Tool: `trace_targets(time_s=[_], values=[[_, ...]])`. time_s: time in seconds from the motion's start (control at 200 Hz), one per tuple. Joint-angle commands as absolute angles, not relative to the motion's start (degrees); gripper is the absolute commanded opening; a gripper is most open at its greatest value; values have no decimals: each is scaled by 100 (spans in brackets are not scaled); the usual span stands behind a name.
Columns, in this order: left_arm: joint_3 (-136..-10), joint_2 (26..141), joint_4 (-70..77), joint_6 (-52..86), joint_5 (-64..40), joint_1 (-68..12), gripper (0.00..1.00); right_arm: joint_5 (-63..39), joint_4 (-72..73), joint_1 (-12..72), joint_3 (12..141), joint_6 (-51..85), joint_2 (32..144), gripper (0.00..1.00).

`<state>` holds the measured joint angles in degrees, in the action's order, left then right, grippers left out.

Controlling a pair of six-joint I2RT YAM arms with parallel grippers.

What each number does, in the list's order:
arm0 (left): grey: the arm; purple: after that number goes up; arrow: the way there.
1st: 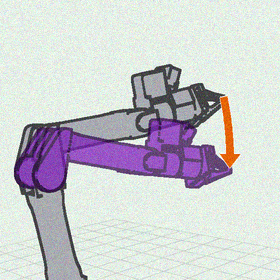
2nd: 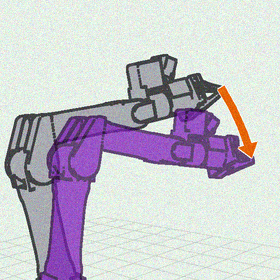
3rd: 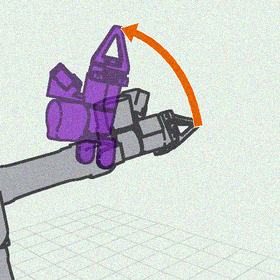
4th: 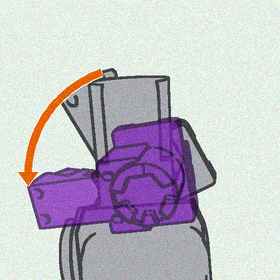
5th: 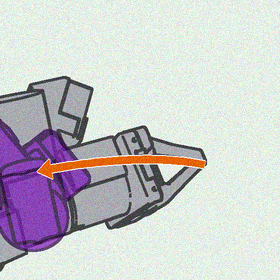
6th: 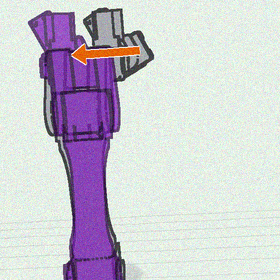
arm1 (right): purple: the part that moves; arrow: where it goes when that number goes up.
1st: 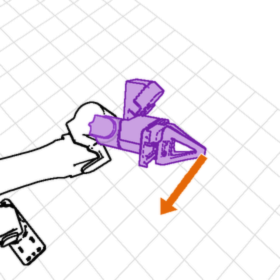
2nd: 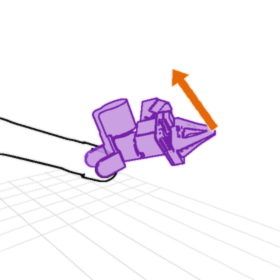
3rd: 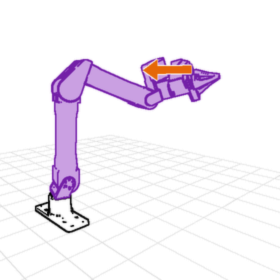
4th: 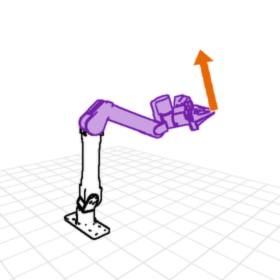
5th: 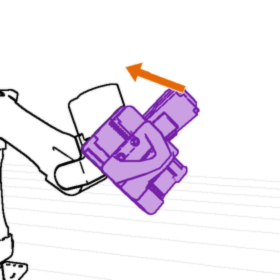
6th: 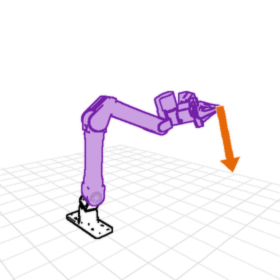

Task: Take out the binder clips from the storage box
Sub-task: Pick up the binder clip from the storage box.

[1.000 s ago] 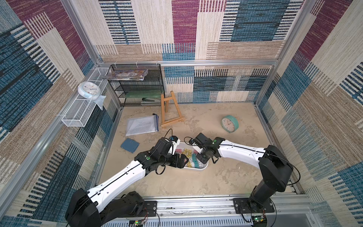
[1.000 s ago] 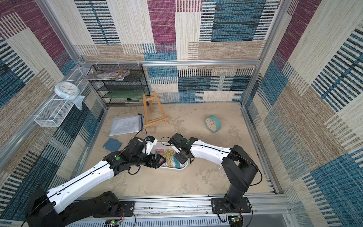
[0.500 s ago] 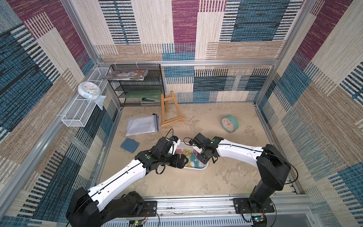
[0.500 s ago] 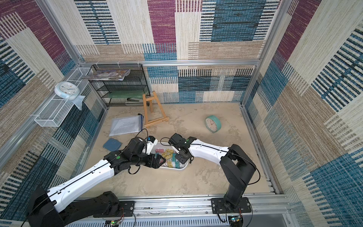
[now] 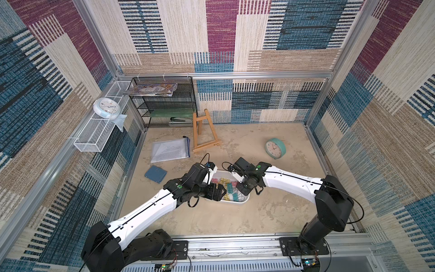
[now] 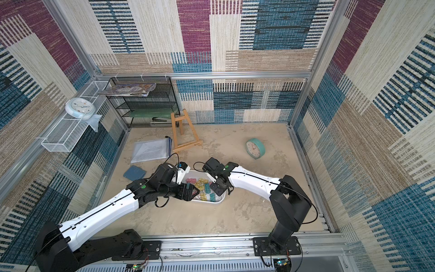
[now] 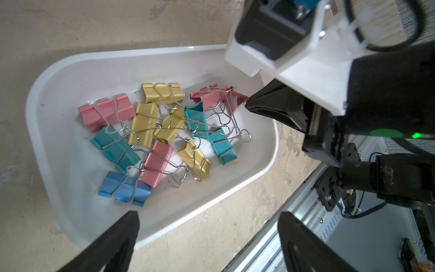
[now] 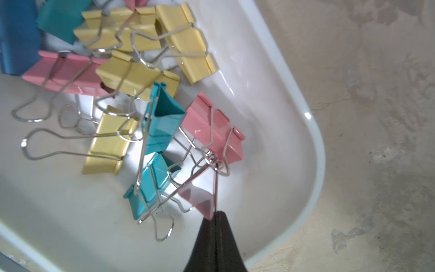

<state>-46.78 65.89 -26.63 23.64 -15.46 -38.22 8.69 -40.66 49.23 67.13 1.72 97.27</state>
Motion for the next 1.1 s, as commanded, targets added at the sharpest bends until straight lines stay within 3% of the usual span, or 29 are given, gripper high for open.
trace_targets(time_s=[0.0,0.571,0.982,1.092], values=[[-4724,6595,-2637,2342,-1582,-3819,96,1055,-4456,4933,6901,246,10090,2],[-4752,6705,-2628,2338,-1608,-3822,96,531,-5179,4940,7239,269,9905,1],[-4832,6848,-2415,2414,-1756,-3946,96,1180,-4652,4939,7090,609,9032,0],[-4959,6967,-2362,2441,-1687,-4058,96,2246,-5046,4923,7150,989,9014,0]])
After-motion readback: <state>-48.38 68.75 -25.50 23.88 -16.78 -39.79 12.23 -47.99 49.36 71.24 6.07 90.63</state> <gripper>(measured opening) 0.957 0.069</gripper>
